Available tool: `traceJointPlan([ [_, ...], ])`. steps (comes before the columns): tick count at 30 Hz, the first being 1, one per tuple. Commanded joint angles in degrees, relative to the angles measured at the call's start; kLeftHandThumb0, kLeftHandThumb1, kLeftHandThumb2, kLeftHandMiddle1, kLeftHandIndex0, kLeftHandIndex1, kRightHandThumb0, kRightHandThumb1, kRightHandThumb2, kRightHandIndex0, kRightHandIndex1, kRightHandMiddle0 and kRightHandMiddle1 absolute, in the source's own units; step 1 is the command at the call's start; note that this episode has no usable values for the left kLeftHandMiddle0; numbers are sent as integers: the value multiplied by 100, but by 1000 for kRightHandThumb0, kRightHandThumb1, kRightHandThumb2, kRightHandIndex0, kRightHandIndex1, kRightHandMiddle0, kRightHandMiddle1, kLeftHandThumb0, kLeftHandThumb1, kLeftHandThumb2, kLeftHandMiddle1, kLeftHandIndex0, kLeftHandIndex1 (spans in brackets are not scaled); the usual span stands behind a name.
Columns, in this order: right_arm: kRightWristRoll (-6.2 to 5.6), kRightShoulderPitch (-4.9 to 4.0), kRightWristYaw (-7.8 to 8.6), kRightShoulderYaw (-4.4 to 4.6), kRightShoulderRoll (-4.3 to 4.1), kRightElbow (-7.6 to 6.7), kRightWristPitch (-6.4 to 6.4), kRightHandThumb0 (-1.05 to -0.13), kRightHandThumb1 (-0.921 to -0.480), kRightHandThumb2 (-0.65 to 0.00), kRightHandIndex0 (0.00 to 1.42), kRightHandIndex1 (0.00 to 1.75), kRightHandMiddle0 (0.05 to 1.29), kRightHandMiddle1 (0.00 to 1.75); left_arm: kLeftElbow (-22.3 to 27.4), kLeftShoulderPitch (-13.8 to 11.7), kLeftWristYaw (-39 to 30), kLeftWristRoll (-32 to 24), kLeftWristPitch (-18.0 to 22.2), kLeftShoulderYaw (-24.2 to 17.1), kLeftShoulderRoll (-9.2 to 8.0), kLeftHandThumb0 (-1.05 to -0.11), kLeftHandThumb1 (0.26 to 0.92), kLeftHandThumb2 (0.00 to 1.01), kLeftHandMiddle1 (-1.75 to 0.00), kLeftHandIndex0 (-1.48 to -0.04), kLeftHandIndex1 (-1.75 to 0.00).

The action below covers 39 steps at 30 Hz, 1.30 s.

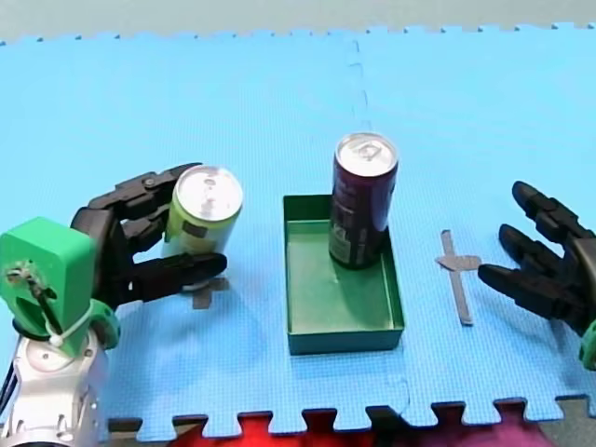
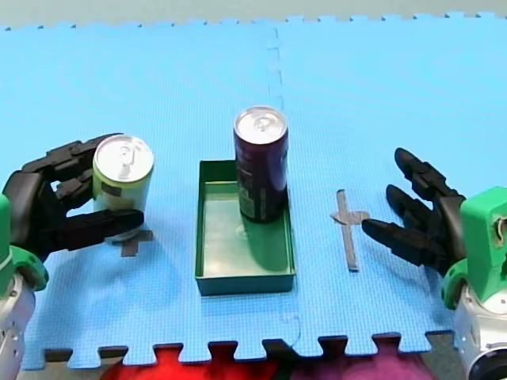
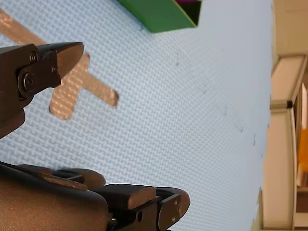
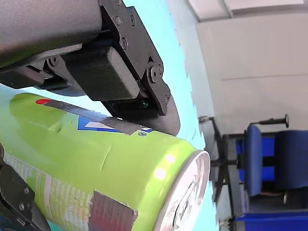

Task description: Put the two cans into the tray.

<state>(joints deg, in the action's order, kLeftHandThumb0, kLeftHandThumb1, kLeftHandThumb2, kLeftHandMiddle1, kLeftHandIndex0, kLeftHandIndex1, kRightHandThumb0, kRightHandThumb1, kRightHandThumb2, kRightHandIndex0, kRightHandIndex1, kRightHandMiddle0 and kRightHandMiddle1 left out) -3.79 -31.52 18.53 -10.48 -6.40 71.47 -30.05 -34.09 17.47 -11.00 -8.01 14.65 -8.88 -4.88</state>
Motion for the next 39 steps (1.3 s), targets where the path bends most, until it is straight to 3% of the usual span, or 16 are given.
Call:
traceJointPlan([
  [1, 141, 102, -29, 102, -64, 20, -82, -860, -749, -2, 348, 3, 311, 0, 2331, -511, 168, -365, -1179, 26, -54, -404, 725, 1, -1, -1299, 0],
  [11, 190, 133, -53, 166, -50, 25, -79, -878, -756, -2, 351, 3, 307, 0, 2832, -694, -35, -595, -1514, -35, 19, -403, 728, 1, -1, -1295, 0],
  [23, 216, 142, -57, 189, -44, 51, -78, -894, -763, -2, 355, 2, 309, 1, 2957, -740, -194, -1216, -1186, -212, 454, -404, 733, 1, -11, -1290, 0],
  [32, 245, 140, -76, 214, -49, 73, -85, -897, -764, -1, 355, 1, 311, 1, 3307, -807, -500, -1787, -1223, -160, 685, -406, 733, 0, -10, -1294, -1],
  [39, 255, 133, -104, 227, -45, 81, -81, -896, -764, 0, 356, 1, 313, 1, 3602, -889, -518, -1916, -1335, -35, 794, -406, 730, 0, -7, -1296, -1],
])
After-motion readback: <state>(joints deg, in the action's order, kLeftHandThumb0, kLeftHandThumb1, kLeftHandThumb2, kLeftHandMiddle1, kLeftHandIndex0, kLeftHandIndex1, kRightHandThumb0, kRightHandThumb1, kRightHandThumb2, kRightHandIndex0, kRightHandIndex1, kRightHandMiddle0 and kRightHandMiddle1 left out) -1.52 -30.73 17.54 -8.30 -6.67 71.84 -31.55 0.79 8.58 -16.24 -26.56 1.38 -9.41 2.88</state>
